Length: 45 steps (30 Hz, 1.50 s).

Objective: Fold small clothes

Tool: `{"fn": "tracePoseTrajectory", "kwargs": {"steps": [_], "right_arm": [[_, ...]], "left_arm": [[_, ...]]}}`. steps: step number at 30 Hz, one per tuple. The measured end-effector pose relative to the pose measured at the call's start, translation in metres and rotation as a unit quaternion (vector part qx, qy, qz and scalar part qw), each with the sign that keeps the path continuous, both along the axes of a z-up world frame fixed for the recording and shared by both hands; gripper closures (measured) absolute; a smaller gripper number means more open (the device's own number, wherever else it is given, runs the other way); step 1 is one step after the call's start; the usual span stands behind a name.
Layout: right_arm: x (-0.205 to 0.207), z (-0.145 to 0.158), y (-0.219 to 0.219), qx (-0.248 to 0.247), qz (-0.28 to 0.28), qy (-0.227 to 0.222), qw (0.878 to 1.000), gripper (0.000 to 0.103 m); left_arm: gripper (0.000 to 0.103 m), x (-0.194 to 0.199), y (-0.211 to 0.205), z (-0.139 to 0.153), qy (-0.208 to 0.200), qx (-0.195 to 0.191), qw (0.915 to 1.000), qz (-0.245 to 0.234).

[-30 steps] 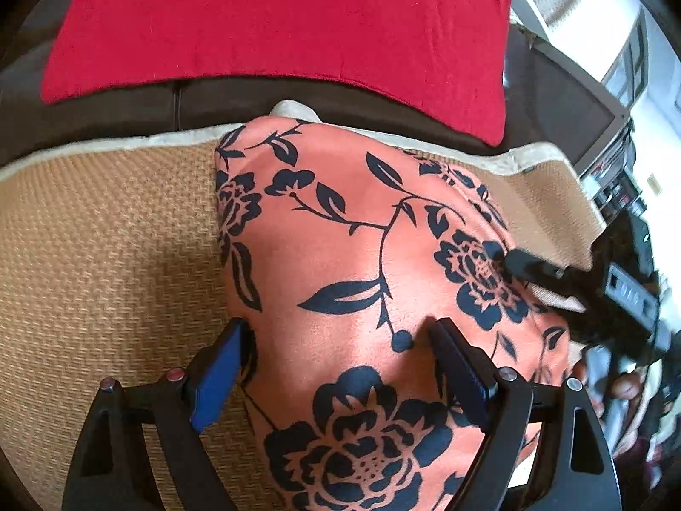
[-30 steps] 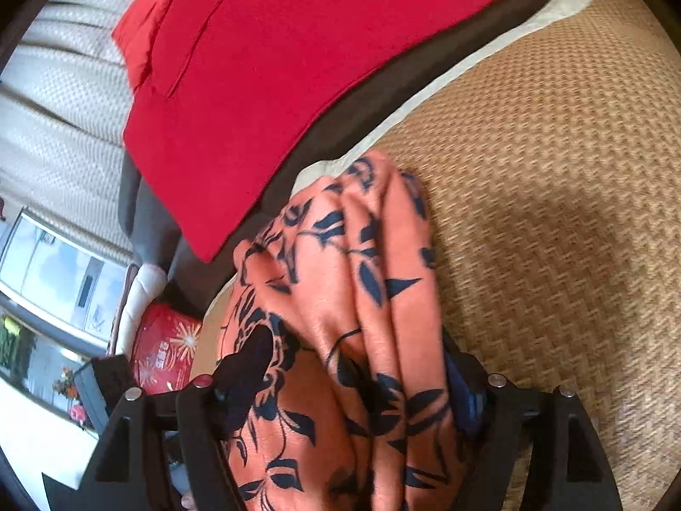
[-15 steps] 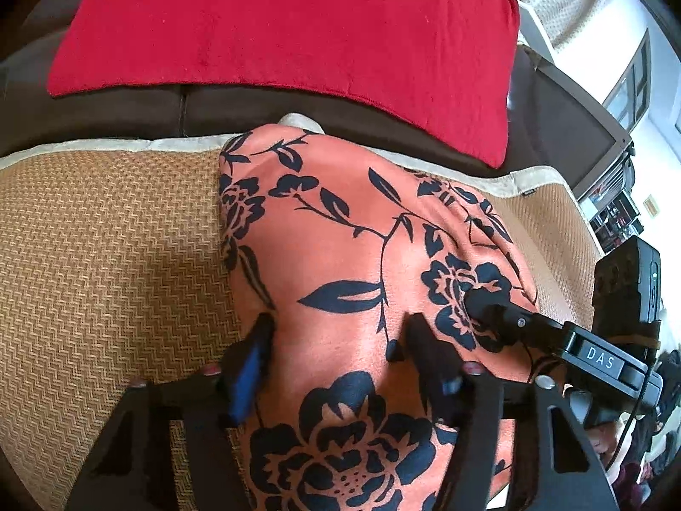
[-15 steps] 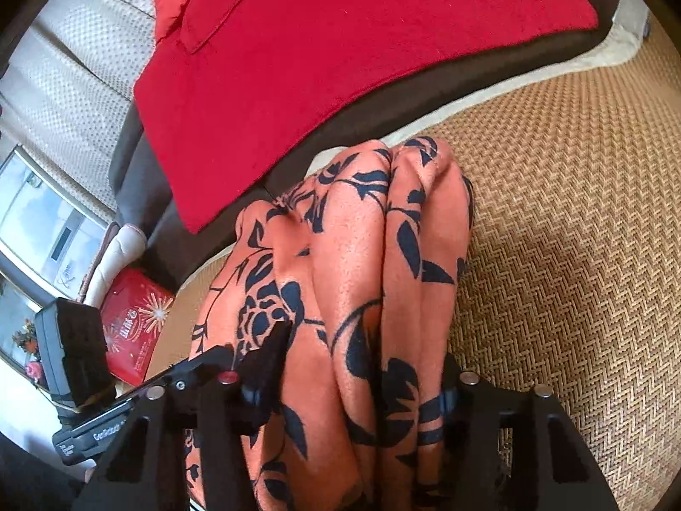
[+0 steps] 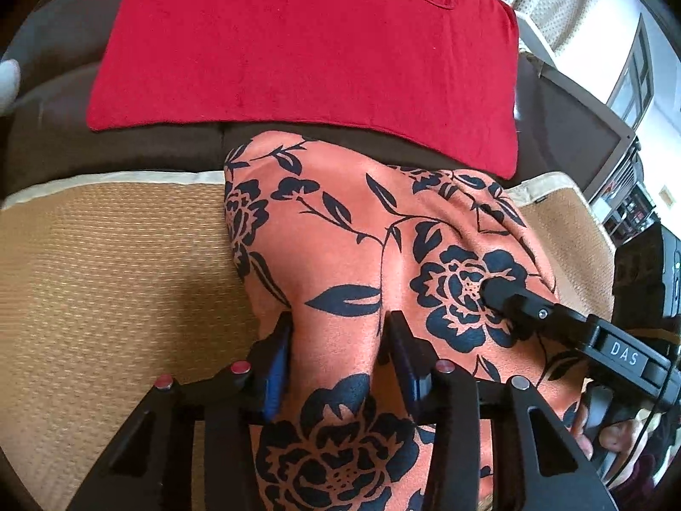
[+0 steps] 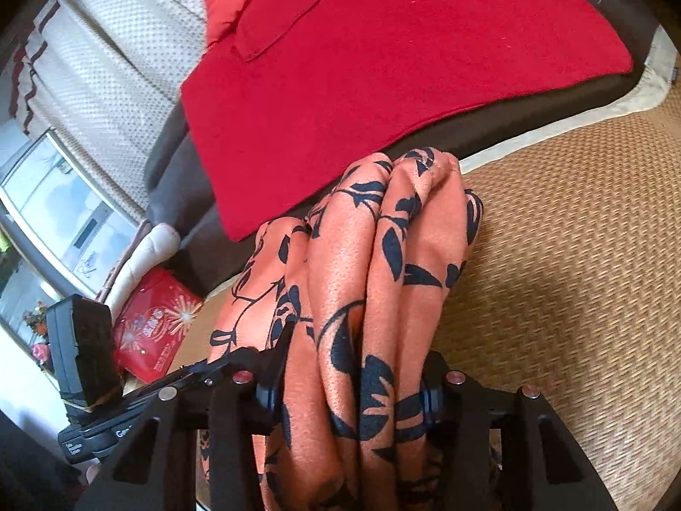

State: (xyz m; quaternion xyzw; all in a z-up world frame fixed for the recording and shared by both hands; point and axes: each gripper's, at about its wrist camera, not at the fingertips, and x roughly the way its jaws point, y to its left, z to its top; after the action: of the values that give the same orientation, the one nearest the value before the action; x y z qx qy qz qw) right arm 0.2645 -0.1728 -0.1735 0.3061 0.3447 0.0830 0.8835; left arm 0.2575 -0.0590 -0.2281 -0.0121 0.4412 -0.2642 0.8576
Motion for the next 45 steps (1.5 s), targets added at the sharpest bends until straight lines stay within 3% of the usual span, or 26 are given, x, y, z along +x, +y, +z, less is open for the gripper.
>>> {"fn": "tracePoseTrajectory", "kwargs": {"steps": [3, 6, 9, 11, 14, 16, 18, 19, 23, 24, 27, 28, 31, 33, 34, 41, 42, 44, 45], "right_arm": [[0.001, -0.005, 0.008, 0.002, 0.008, 0.014, 1.000, 0.054], [0.014, -0.025, 0.015, -0.002, 0.003, 0.071, 0.997, 0.051], [0.016, -0.024, 0.014, 0.005, -0.011, 0.083, 0.996, 0.046], [0.006, -0.008, 0.012, -0.020, -0.036, 0.058, 0.997, 0.046], [-0.017, 0.025, 0.014, -0.059, -0.081, -0.021, 0.995, 0.046], [-0.024, 0.040, 0.013, -0.064, -0.066, -0.071, 0.993, 0.046], [-0.016, 0.043, 0.020, -0.057, -0.042, -0.083, 0.994, 0.054], [-0.008, 0.038, 0.020, -0.043, -0.032, -0.072, 0.996, 0.066], [0.042, -0.017, 0.019, 0.005, -0.015, 0.067, 0.998, 0.073], [0.046, -0.028, 0.014, 0.023, -0.025, 0.086, 0.996, 0.089], [0.041, -0.025, 0.003, 0.058, -0.046, 0.076, 0.994, 0.089], [0.034, -0.019, 0.003, 0.047, -0.052, 0.065, 0.995, 0.084], [0.008, 0.007, 0.013, 0.013, -0.048, 0.013, 0.999, 0.083], [-0.017, 0.028, 0.025, -0.027, -0.058, -0.013, 0.998, 0.083], [-0.027, 0.037, 0.031, -0.045, -0.063, -0.019, 0.997, 0.083], [-0.099, 0.100, 0.054, -0.159, -0.054, -0.030, 0.985, 0.082], [-0.110, 0.109, 0.058, -0.166, -0.054, -0.037, 0.984, 0.080], [-0.127, 0.127, 0.067, -0.168, -0.053, -0.048, 0.983, 0.060], [-0.137, 0.132, 0.066, -0.171, -0.054, -0.052, 0.982, 0.029]], "left_arm": [[0.058, -0.002, 0.002, -0.007, 0.001, 0.034, 0.9994, 0.008], [0.051, 0.000, 0.000, -0.020, 0.021, 0.065, 0.9975, 0.017], [0.047, -0.008, -0.006, -0.011, -0.006, 0.087, 0.9960, 0.019], [0.035, -0.021, -0.010, 0.002, -0.043, 0.098, 0.9940, 0.019], [0.030, -0.033, -0.008, 0.014, -0.085, 0.100, 0.9912, 0.019], [0.030, -0.029, -0.011, 0.018, -0.106, 0.123, 0.9863, 0.030], [0.030, -0.023, -0.010, 0.013, -0.099, 0.135, 0.9852, 0.035], [0.030, -0.019, -0.010, 0.007, -0.087, 0.142, 0.9854, 0.036], [0.030, -0.003, -0.017, -0.014, -0.053, 0.172, 0.9833, 0.025], [0.030, -0.003, -0.018, -0.011, -0.060, 0.171, 0.9832, 0.025], [0.030, -0.005, -0.017, 0.001, -0.078, 0.158, 0.9838, 0.034], [0.030, -0.009, -0.015, 0.007, -0.085, 0.157, 0.9831, 0.041], [0.030, -0.034, -0.006, 0.032, -0.121, 0.152, 0.9789, 0.065], [0.022, -0.056, -0.001, 0.053, -0.152, 0.151, 0.9729, 0.087], [0.016, -0.066, 0.004, 0.065, -0.165, 0.152, 0.9694, 0.100], [0.004, -0.126, 0.022, 0.136, -0.245, 0.143, 0.9473, 0.149], [0.003, -0.140, 0.026, 0.146, -0.262, 0.144, 0.9411, 0.159], [0.001, -0.163, 0.034, 0.160, -0.283, 0.138, 0.9339, 0.169], [0.001, -0.173, 0.039, 0.168, -0.289, 0.134, 0.9328, 0.169]]}}
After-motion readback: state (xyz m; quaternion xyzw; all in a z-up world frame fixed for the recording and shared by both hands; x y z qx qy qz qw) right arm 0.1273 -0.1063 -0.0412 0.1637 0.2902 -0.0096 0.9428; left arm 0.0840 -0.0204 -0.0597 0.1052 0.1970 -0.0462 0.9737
